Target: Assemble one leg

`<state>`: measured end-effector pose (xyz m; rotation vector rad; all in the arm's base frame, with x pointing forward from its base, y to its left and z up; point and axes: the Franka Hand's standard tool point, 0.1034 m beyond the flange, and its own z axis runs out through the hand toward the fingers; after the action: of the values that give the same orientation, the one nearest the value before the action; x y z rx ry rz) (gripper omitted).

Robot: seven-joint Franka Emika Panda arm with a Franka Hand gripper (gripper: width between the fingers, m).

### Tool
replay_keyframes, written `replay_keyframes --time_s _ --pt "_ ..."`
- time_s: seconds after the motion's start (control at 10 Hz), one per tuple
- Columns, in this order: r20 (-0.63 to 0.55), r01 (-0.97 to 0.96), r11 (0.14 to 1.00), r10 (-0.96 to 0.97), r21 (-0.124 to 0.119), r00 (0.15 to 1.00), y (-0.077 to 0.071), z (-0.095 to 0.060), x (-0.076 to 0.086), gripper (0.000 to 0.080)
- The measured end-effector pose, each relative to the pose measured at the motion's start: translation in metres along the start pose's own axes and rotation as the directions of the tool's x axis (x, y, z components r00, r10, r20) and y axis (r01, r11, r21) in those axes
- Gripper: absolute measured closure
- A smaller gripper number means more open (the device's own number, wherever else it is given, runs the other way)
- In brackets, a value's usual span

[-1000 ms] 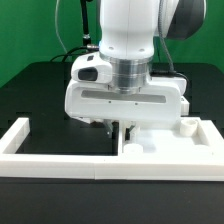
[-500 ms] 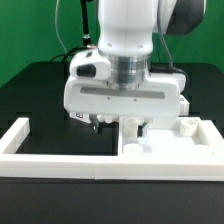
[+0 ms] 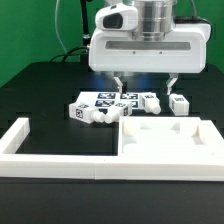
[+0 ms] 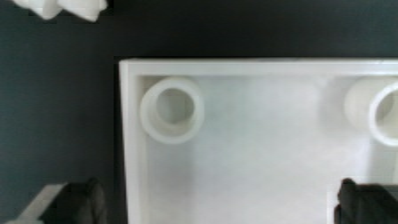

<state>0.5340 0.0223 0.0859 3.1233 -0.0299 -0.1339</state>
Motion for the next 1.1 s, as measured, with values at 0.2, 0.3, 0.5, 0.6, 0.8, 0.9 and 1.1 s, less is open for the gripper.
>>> replay_keyframes --time_s 0.2,0.3,0.5,0.6,0.8,0.9,1.1 --pt "0.029 0.0 1.0 0.0 0.0 1.0 0.0 0.001 -0.001 0.0151" --pt "0.03 -0.019 1.0 0.019 -0.002 0.999 -0.002 0.001 -0.002 0.0151" --pt "0.108 -0.068 0.998 0.069 -0.011 0.992 -0.044 0.007 -0.023 0.0151" --pt "0.109 -0.096 0.995 0.098 -0.022 0.989 -0.074 0.011 -0.034 0.0151" --pt "0.213 -0.052 0.997 0.064 -0.059 0.975 -0.106 0.012 -0.057 0.0151" --pt "0.294 -0.037 0.998 0.051 -0.051 0.954 -0.091 0.005 -0.054 0.0151" --pt "0.373 -0.05 0.996 0.074 -0.074 0.925 -0.086 0.01 -0.052 0.0151"
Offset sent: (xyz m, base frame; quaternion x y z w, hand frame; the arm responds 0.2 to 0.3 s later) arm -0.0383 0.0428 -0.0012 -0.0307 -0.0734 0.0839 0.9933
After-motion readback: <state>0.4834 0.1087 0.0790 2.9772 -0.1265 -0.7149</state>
